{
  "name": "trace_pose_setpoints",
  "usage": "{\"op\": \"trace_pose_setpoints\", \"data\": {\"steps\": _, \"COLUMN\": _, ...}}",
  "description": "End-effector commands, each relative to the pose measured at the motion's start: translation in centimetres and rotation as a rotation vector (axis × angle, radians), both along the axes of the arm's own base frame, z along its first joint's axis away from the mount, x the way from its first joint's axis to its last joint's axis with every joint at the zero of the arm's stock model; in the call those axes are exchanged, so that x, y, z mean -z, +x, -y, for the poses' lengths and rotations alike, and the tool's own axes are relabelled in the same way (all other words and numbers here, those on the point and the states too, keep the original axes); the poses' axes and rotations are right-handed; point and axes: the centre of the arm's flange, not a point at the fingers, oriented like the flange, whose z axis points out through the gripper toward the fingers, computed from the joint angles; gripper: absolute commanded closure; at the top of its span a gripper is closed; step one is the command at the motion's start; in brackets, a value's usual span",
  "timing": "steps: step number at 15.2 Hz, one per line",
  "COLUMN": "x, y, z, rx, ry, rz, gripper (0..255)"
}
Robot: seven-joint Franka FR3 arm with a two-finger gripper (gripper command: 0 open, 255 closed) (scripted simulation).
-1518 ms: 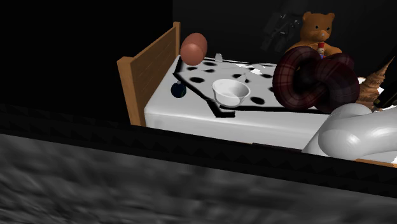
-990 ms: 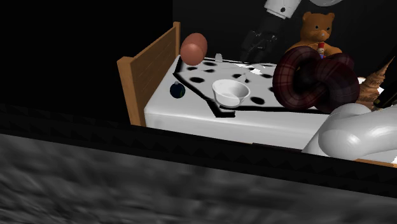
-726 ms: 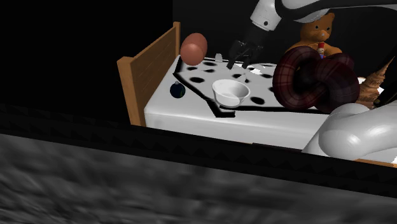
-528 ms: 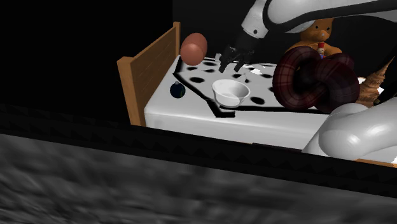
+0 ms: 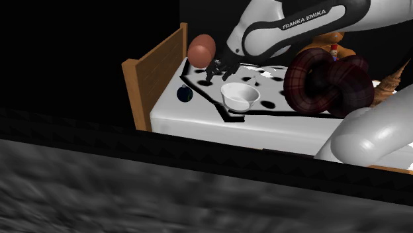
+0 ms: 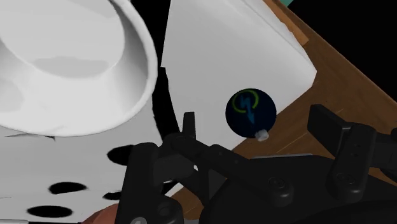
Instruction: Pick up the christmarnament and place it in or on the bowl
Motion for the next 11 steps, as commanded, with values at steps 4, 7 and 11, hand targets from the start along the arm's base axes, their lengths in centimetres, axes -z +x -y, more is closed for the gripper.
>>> {"op": "trace_pose_setpoints", "data": {"steps": 4, "x": 3.8, "y": 4.5, "z": -1.9, "rx": 0.012, "ry": -0.007, "rz": 0.080, "gripper": 0}}
{"op": "trace_pose_setpoints", "data": {"steps": 7, "x": 5.8, "y": 7.4, "z": -3.0, "rx": 0.019, "ry": -0.012, "rz": 0.126, "gripper": 0}}
{"op": "trace_pose_setpoints", "data": {"steps": 11, "x": 8.2, "y": 11.4, "z": -4.4, "rx": 0.029, "ry": -0.019, "rz": 0.187, "gripper": 0}}
